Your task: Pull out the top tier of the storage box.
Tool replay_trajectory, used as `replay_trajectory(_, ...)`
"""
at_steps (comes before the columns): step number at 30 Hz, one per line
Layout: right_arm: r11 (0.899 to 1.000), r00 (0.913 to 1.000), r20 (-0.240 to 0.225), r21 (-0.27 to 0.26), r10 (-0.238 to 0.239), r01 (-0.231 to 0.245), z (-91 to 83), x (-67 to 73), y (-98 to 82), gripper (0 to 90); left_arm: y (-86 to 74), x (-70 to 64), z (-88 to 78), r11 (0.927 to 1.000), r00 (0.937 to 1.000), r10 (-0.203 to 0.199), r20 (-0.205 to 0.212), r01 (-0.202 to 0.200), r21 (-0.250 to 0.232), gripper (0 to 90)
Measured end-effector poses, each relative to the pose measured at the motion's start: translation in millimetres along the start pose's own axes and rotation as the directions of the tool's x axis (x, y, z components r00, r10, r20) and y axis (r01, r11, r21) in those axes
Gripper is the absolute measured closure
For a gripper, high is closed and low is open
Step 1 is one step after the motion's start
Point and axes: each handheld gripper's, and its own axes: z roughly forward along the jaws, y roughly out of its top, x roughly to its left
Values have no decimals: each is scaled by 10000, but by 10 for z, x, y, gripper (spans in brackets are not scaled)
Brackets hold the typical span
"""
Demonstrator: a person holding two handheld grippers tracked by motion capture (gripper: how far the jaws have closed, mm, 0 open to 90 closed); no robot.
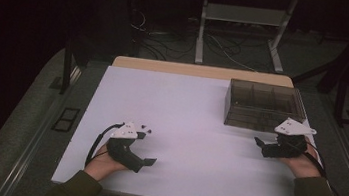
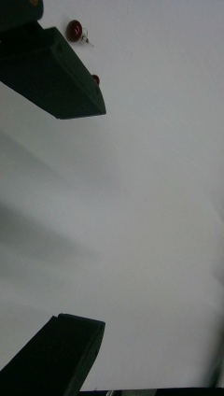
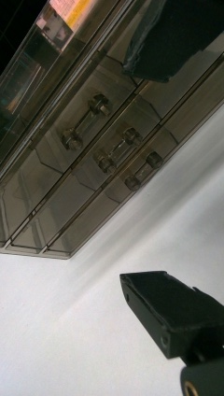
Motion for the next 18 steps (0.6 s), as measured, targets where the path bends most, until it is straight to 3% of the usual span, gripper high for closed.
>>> replay_trajectory(18,9965,9952,511,135,-834,828,9,67,4,16,-1,-3,2,10000,10000,32,-16,-32,69,0)
